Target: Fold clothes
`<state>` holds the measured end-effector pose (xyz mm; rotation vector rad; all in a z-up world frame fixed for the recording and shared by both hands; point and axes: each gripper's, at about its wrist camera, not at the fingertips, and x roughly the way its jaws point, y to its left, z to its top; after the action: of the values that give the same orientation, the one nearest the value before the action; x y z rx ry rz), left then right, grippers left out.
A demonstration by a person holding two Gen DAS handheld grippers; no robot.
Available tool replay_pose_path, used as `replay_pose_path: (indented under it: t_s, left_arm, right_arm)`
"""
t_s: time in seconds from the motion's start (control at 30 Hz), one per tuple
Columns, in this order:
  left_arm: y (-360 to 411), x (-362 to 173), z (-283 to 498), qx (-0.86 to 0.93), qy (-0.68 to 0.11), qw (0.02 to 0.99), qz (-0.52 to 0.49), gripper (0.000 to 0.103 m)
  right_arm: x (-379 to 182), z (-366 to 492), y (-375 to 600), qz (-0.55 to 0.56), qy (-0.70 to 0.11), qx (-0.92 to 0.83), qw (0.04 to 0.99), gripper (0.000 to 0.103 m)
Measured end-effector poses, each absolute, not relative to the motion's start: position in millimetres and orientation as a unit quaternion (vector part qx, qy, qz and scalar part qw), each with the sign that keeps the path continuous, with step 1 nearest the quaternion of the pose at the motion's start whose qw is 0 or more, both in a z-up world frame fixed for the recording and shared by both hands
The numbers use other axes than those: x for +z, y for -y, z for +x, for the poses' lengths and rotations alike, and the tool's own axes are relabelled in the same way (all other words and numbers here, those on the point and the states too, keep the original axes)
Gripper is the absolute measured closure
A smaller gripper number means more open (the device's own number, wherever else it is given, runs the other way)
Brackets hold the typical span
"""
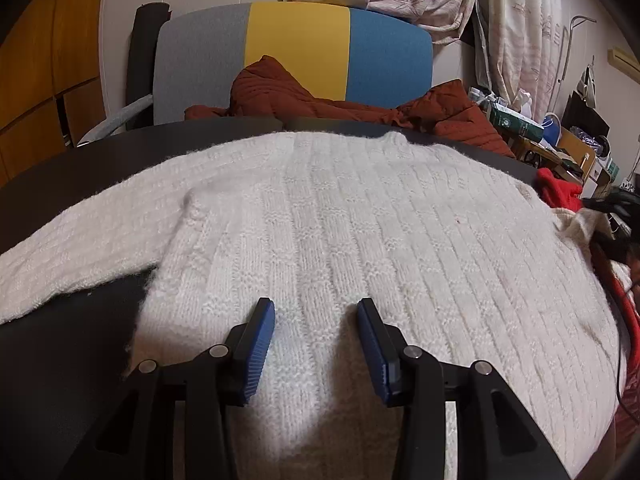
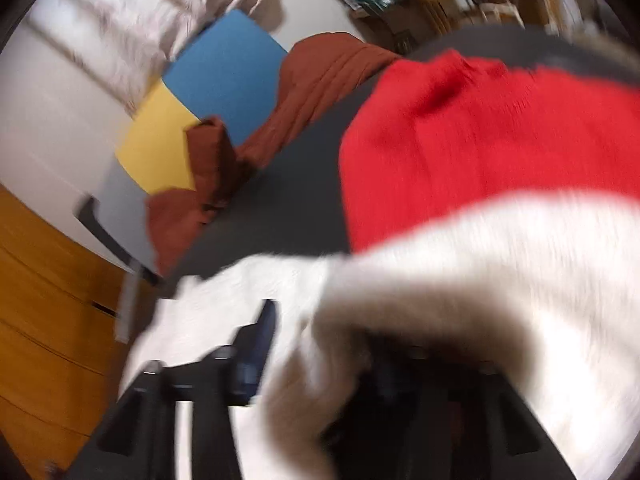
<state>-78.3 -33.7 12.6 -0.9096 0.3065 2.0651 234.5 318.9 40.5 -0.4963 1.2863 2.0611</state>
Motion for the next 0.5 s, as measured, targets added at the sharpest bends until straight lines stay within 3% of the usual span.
replay_pose_path:
  t_s: [0.07, 0.2, 0.5]
  left_arm:
    - [33, 13, -77, 0.824, -0.124, 0.417, -0.362, 0.059]
    - [33, 13, -77, 0.826, -0.126, 0.415, -0.36, 0.059]
    - [34, 13, -77, 0.827, -0.124, 0.414, -0.36, 0.059]
  right_arm:
    - [49, 255, -296, -0.171, -0.493, 0.791, 0.32, 0.024]
    - [61, 301, -251, -0.153, -0.498, 0.795, 0.31, 0.024]
    - [82, 447, -205, -0.089, -0.473, 0.73, 0.486, 0.024]
